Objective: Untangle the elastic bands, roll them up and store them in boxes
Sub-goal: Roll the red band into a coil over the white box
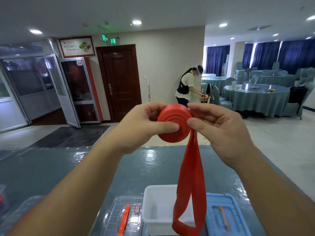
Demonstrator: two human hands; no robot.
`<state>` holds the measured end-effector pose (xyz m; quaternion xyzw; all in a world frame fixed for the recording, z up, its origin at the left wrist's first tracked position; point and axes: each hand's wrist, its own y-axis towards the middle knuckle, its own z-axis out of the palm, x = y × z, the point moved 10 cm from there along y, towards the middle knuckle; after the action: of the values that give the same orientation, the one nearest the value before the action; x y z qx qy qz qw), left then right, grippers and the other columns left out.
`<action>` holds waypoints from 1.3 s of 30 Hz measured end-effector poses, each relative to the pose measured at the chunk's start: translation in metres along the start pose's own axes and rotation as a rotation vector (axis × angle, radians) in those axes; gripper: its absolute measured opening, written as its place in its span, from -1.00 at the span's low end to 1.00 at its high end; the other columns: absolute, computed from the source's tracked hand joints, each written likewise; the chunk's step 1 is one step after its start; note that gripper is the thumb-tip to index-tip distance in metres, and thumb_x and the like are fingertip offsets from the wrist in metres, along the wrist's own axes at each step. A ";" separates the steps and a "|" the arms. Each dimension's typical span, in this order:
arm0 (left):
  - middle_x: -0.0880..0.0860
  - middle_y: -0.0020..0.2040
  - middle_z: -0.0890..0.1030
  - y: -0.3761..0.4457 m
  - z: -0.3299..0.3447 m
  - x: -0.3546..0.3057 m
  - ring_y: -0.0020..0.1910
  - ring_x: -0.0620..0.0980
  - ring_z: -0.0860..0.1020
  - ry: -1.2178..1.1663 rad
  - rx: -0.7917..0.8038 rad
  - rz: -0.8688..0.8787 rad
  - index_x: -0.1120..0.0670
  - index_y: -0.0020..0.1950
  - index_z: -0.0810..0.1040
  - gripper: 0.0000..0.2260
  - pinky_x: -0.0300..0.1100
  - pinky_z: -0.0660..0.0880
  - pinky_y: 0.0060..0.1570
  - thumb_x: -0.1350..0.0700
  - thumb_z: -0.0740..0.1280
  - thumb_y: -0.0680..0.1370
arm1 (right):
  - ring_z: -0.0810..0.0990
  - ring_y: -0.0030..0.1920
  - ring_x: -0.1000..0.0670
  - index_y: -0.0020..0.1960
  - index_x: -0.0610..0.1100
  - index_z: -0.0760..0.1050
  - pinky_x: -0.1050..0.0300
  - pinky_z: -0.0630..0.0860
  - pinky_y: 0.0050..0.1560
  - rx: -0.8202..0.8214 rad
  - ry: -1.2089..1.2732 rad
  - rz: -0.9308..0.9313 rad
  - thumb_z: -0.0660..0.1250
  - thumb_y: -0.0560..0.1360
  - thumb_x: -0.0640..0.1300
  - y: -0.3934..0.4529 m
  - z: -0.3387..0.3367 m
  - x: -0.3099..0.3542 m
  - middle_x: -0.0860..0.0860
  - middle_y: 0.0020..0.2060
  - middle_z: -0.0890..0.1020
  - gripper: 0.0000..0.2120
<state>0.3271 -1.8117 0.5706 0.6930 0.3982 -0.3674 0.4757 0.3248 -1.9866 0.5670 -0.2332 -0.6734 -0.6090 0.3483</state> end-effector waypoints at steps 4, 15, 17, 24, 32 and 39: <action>0.09 -0.01 0.73 -0.003 0.003 0.016 0.00 0.06 0.71 -0.201 -0.065 -0.047 0.13 0.20 0.62 -0.59 -0.07 0.67 0.08 0.24 0.59 0.38 | 0.76 0.05 0.02 0.16 -0.04 0.68 0.16 0.65 0.14 -0.013 0.063 0.027 0.50 0.37 -0.17 -0.002 -0.002 -0.005 0.03 0.01 0.79 -0.64; 0.04 -0.05 0.74 -0.003 0.008 0.012 -0.04 0.01 0.72 -0.132 -0.068 -0.049 0.09 0.23 0.61 -0.57 -0.15 0.66 0.01 0.29 0.57 0.40 | 0.77 0.02 0.04 0.15 -0.08 0.69 0.21 0.65 0.10 -0.037 0.029 0.013 0.50 0.39 -0.15 -0.004 -0.008 -0.003 0.03 -0.02 0.79 -0.67; 0.07 0.02 0.74 -0.003 0.013 0.011 0.00 0.01 0.72 -0.031 0.000 -0.049 0.09 0.26 0.62 -0.62 -0.18 0.64 0.03 0.26 0.55 0.46 | 0.77 0.02 0.05 0.16 -0.09 0.70 0.18 0.66 0.12 0.000 -0.071 0.028 0.50 0.45 -0.21 -0.005 -0.007 -0.005 0.06 -0.02 0.79 -0.71; 0.13 0.03 0.74 -0.003 0.014 0.015 0.01 0.05 0.71 -0.326 -0.042 -0.075 0.20 0.24 0.63 -0.60 -0.12 0.67 0.04 0.16 0.49 0.41 | 0.76 0.05 -0.01 0.13 -0.09 0.70 0.20 0.65 0.11 -0.049 0.061 0.025 0.50 0.36 -0.15 -0.003 -0.012 -0.002 0.00 -0.01 0.79 -0.66; 0.16 0.04 0.75 -0.002 0.012 0.010 0.01 0.06 0.71 -0.073 0.055 -0.105 0.18 0.20 0.67 -0.65 -0.14 0.65 0.06 0.27 0.55 0.42 | 0.76 0.00 0.04 0.12 -0.08 0.71 0.22 0.65 0.09 0.026 -0.057 0.053 0.52 0.43 -0.26 -0.003 -0.009 0.001 0.03 -0.04 0.79 -0.73; 0.12 0.01 0.74 -0.009 0.018 0.020 0.01 0.07 0.73 -0.254 0.011 -0.163 0.18 0.20 0.63 -0.60 -0.16 0.67 0.02 0.20 0.53 0.36 | 0.76 0.03 0.06 0.17 -0.09 0.68 0.27 0.63 0.09 0.041 0.013 0.080 0.47 0.38 -0.17 -0.006 -0.010 0.002 0.05 -0.02 0.79 -0.65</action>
<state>0.3248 -1.8226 0.5448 0.6089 0.3877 -0.4918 0.4868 0.3210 -1.9975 0.5643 -0.2487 -0.6736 -0.5823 0.3813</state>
